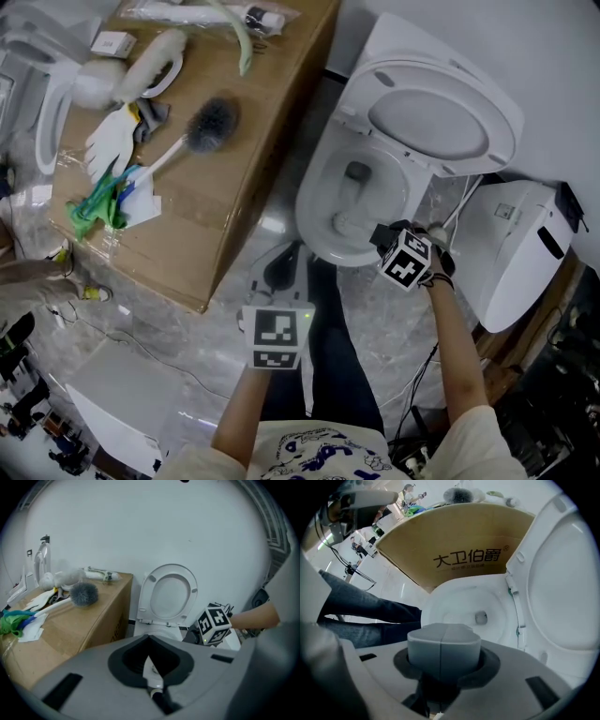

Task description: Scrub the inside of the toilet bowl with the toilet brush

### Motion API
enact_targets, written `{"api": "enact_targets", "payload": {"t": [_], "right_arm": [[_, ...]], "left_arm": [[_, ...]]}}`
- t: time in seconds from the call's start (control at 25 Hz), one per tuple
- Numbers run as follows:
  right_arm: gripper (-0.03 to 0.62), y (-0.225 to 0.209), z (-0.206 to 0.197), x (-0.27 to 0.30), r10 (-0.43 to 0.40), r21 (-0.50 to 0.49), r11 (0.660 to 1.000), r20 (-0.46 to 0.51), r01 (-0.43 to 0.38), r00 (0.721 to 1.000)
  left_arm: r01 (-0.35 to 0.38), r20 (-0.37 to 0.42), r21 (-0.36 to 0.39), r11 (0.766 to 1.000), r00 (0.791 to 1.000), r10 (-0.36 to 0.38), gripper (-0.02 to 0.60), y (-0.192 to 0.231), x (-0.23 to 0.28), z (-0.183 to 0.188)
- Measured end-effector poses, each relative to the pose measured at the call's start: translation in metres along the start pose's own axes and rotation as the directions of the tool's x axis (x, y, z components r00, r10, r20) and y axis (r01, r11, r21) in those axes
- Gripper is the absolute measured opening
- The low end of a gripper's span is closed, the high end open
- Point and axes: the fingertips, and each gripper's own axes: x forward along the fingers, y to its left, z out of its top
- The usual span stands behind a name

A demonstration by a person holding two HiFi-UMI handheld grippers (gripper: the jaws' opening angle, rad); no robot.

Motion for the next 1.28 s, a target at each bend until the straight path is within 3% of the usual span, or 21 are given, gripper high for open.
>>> {"api": "enact_targets", "payload": {"t": [0.48,0.84,1.04,1.28], "right_arm": [[0.165,-0.022,0.000,0.047,-0.152,0.148,0.977,-0.010,0.151,0.988],[0.165,-0.022,-0.021,0.027,-0.067,0.114,0.991,-0.037,0.071,0.997],[0.164,-0.050,-0.036,0.025,-0.178,0.127,0.974,-0.071,0.186,0.981],[0.164,-0.089,-0.037,0.008,-0.376,0.038,0.924,-0.090,0.381,0.922]], "left_arm": [[-0.007,-0.012,0.001,1.000,1.000,0.007,0.002,0.000,0.000,-0.006],[-0.005,-0.001,-0.004,1.000,1.000,0.005,0.002,-0.004,0.001,-0.003],[-0.006,-0.001,-0.005,1.000,1.000,0.006,0.002,-0.005,0.001,-0.002],[-0.021,-0.004,-0.006,1.000,1.000,0.021,0.002,0.002,-0.001,-0.004]]}}
